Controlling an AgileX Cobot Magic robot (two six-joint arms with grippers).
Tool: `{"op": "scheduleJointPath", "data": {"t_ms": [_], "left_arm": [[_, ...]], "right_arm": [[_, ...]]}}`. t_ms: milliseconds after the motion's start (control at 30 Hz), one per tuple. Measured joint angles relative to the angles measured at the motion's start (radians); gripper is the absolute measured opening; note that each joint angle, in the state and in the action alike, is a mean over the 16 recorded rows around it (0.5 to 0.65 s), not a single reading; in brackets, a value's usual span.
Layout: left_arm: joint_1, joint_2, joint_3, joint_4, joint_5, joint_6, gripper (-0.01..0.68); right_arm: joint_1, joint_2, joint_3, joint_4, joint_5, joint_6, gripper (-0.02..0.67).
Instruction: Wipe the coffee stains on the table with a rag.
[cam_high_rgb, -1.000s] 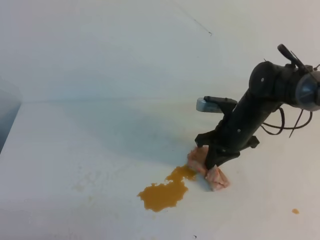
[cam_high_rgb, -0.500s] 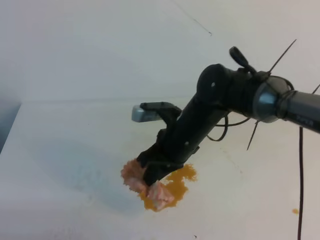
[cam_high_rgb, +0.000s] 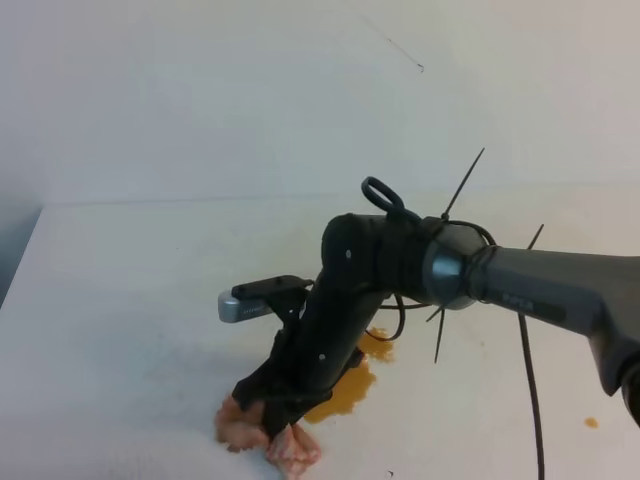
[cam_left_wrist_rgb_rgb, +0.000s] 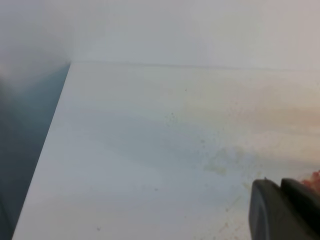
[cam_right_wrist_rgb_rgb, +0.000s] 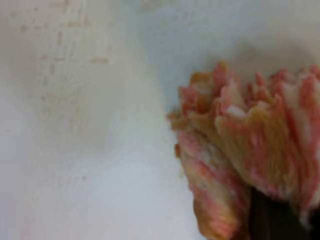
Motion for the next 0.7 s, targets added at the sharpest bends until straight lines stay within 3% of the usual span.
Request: {"op": "scheduleJointPath", "data": {"t_ms": [300, 700], "left_arm": [[0.0, 0.002, 0.0, 0.0, -0.004, 0.0, -0.004], [0.0, -0.006, 0.0, 0.0, -0.005, 0.0, -0.004]], "right_arm": [[-0.073, 0.013, -0.006, -0.081, -0.015, 0.105, 0.031], [-0.208, 0.007, -0.01, -0.163, 0.014, 0.134, 0.03]]}}
